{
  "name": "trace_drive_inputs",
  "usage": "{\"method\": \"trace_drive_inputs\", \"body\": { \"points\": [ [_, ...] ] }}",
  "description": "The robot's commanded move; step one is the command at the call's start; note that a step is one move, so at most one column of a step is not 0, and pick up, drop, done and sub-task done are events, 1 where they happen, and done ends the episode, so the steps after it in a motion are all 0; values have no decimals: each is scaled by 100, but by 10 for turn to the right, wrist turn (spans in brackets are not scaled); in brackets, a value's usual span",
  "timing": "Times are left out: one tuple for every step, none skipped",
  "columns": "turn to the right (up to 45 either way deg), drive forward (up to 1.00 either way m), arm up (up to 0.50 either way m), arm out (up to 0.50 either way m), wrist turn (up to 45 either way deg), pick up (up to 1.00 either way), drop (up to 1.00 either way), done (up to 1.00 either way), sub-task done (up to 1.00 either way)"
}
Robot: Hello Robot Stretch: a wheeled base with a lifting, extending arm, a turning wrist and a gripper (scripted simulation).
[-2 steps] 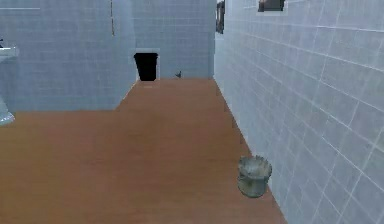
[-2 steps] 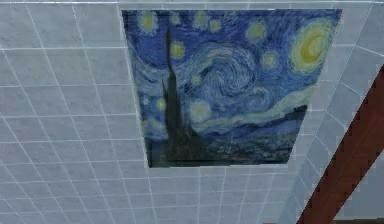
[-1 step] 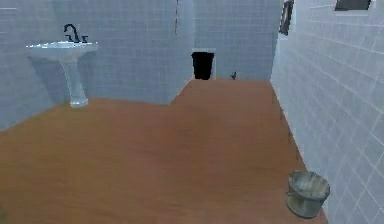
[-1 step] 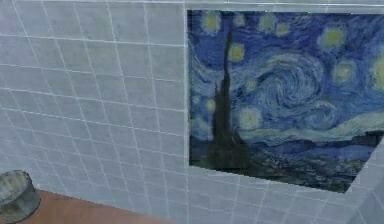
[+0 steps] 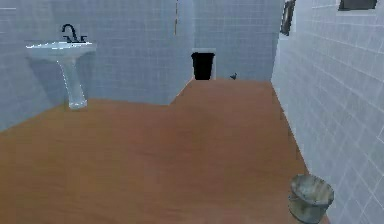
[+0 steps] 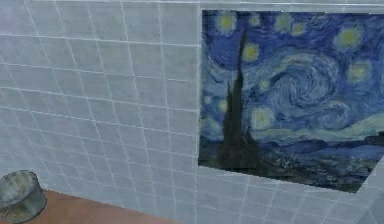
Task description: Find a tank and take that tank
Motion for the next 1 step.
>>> {"method": "trace_drive_inputs", "body": {
  "points": [
    [120, 0, 0, 0, 0, 0, 0, 0, 0]
  ]
}}
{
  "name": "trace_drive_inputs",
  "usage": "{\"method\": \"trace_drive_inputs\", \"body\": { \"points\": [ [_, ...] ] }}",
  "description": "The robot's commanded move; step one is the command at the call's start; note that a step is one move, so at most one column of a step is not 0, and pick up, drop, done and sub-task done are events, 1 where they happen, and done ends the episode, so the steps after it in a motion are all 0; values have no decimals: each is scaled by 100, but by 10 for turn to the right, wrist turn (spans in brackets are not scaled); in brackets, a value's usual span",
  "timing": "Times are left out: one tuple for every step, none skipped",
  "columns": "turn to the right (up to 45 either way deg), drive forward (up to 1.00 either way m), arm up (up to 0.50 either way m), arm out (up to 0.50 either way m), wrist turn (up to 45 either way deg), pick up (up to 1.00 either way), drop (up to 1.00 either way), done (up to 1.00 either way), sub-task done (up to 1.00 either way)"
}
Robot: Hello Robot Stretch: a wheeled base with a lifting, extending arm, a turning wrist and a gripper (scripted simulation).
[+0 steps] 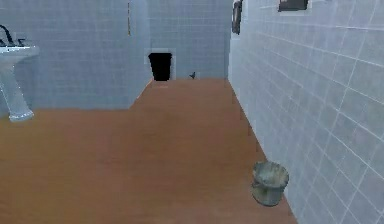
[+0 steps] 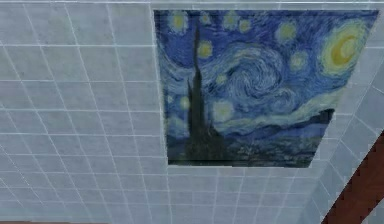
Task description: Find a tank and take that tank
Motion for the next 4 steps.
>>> {"method": "trace_drive_inputs", "body": {
  "points": [
    [0, 100, 0, 0, 0, 0, 0, 0, 0],
    [0, 100, 0, 0, 0, 0, 0, 0, 0],
    [0, 100, 0, 0, 0, 0, 0, 0, 0],
    [30, 0, 0, 0, 0, 0, 0, 0, 0]
  ]
}}
